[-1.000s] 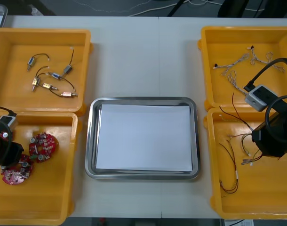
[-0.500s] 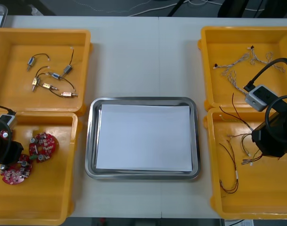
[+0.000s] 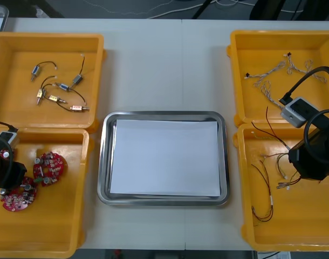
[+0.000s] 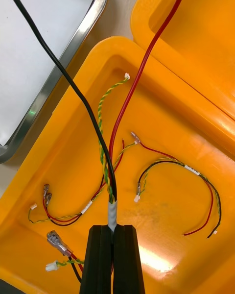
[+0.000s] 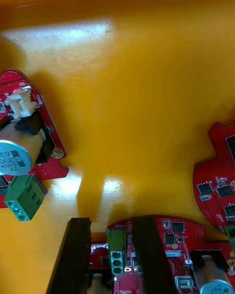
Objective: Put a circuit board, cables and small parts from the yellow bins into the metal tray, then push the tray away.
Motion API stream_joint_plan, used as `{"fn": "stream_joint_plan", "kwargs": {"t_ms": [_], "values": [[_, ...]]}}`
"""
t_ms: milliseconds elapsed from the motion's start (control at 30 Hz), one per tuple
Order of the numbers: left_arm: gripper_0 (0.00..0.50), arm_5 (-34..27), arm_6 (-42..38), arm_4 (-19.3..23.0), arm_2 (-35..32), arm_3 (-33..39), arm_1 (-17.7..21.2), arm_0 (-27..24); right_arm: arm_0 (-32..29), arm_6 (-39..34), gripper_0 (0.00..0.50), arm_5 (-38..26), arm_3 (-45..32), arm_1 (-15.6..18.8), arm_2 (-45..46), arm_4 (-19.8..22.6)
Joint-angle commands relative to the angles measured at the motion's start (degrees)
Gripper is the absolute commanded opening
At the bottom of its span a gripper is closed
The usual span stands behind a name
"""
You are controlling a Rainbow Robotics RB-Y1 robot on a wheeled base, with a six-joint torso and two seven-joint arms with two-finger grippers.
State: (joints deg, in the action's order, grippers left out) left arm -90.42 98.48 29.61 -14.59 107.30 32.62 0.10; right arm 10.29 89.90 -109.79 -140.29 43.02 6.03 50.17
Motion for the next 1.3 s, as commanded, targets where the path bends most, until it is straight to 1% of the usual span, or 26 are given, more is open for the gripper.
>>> {"fn": "stream_joint_plan", "kwargs": {"t_ms": [33,300,333,367,500,533,600,633,667,800,1033,1200,1300], "values": [[0.216,0.51,0.58,0.01,0.61,0.19,-0.8,0.87,1.31,2.56,0.0,-0.21,-1.65,1.89,-0.58,-0.34],[0.213,0.51,0.84,0.37,0.44,0.19,-0.72,1.48,1.31,2.56,0.0,-0.21,-1.65,1.89,-0.58,-0.34],[0.18,0.51,0.93,0.37,0.44,0.28,-0.72,1.66,1.31,2.56,0.0,-0.21,-1.65,1.89,-0.58,-0.34],[0.165,0.68,1.02,0.37,0.44,0.28,-0.8,1.83,1.31,2.56,0.0,-0.21,-1.65,1.89,-0.58,-0.34],[0.161,1.39,1.1,0.37,0.44,0.19,-0.72,2.45,1.31,2.56,0.0,-0.21,-1.65,1.89,-0.58,-0.34],[0.146,1.47,1.19,0.37,0.61,0.28,-0.8,2.62,1.31,2.56,0.0,-0.21,-1.65,1.89,-0.58,-0.34],[0.094,1.65,1.19,0.37,0.44,0.28,-0.8,2.98,1.31,2.56,0.0,-0.21,-1.65,1.89,-0.58,-0.34],[0.013,1.83,1.19,0.37,0.44,0.19,-0.8,3.24,1.31,2.56,0.0,-0.21,-1.65,1.89,-0.58,-0.34],[0.0,2.18,1.28,0.37,0.44,0.19,-0.8,3.42,1.31,2.56,0.0,-0.21,-1.65,1.89,-0.58,-0.34],[0.0,2.35,1.46,0.54,0.44,0.19,-0.8,3.5,1.31,2.56,0.0,-0.21,-1.65,1.89,-0.58,-0.34],[0.0,2.18,1.9,2.21,-0.97,1.51,-0.72,2.89,1.31,2.56,0.0,-0.21,-1.65,1.89,-0.58,-0.34],[0.0,-1.6,1.72,3.18,-2.99,5.11,-0.72,1.92,1.31,2.56,0.0,-0.21,-1.65,1.89,-0.58,-0.34],[0.0,-4.94,1.46,4.14,-4.66,8.89,-0.72,1.48,1.31,2.56,0.0,-0.21,-1.65,1.89,-0.58,-0.34]]}}
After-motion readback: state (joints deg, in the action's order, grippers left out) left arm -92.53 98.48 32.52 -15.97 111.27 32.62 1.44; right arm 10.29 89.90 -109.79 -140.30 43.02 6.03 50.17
